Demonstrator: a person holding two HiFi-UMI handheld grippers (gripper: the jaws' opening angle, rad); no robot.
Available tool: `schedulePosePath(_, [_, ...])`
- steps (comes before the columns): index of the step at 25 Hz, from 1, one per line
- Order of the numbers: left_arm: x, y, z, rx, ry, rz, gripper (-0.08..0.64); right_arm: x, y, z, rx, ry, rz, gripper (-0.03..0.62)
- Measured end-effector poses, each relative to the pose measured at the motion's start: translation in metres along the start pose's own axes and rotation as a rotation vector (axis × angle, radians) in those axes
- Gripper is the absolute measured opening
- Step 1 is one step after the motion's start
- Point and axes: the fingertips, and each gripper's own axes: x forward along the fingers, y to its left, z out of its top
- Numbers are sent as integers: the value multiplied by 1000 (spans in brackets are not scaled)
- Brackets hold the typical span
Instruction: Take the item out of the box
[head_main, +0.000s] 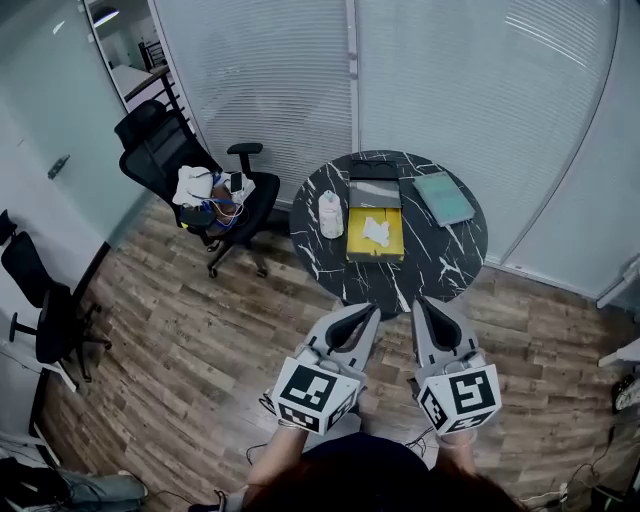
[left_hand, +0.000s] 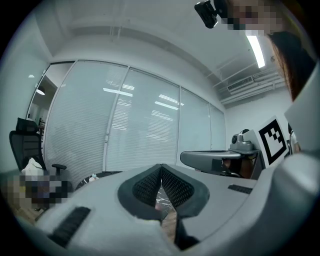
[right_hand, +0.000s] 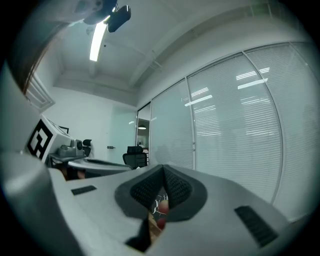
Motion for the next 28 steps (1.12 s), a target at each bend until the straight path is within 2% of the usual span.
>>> schedulePosePath(11, [11,41,1,-8,7,-36,26,46,6,11,-57,1,-32,25])
schedulePosePath(18, [16,62,-1,-34,4,-36,26,59,8,3,-51,22,-46,25])
schedulePosePath(28, [35,81,-12,-61,16,-38,26,76,-13,-9,-35,39,-85,25])
